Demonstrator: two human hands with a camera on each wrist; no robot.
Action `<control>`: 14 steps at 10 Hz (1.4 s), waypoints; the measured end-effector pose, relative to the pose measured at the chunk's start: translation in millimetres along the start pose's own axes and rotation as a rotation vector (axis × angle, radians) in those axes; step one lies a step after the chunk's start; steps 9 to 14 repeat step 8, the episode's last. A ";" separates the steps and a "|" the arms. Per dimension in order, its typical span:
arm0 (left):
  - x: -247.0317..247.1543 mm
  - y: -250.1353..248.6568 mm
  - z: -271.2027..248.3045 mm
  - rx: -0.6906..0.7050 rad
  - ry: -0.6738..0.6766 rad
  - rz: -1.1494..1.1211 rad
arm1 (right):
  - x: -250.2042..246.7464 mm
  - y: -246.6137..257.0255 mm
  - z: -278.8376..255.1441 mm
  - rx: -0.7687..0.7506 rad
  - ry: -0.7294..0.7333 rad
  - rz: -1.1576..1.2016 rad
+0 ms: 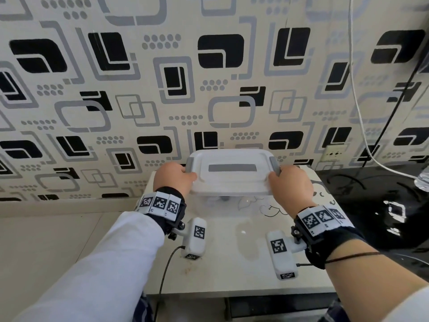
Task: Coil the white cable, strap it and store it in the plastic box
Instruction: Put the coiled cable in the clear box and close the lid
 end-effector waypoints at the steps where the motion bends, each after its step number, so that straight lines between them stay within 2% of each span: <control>1: 1.1 -0.8 -0.2 0.005 -0.001 0.016 | -1.2 2.1 -2.3 0.015 -0.001 0.006; 4: -1.1 -4.2 -4.1 0.048 -0.007 0.058 | -5.2 5.0 -8.1 0.010 0.006 0.043; 5: -2.7 -6.4 -6.8 0.016 0.004 0.016 | -5.7 7.1 -10.4 -0.002 0.032 0.080; 6: -15.2 -3.8 -5.6 -0.036 -0.027 -0.049 | -16.4 10.5 -9.2 -0.007 -0.015 0.254; 7: -34.8 -8.2 -7.4 0.009 -0.086 -0.178 | -39.6 14.1 -11.2 -0.057 -0.125 0.362; 8: -70.1 -30.8 -23.9 0.222 -0.179 -0.518 | -84.3 21.9 -23.4 -0.115 -0.211 0.612; 14: -70.1 -30.8 -23.9 0.222 -0.179 -0.518 | -84.3 21.9 -23.4 -0.115 -0.211 0.612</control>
Point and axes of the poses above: each hand's wrist, its own z-axis towards the middle knuckle, its own x-axis out of the palm, y = z × x, the point moved 4 cm from there along z, towards the middle knuckle, and after that the axes turned 5 degrees about -z, right-handed, at the moved point
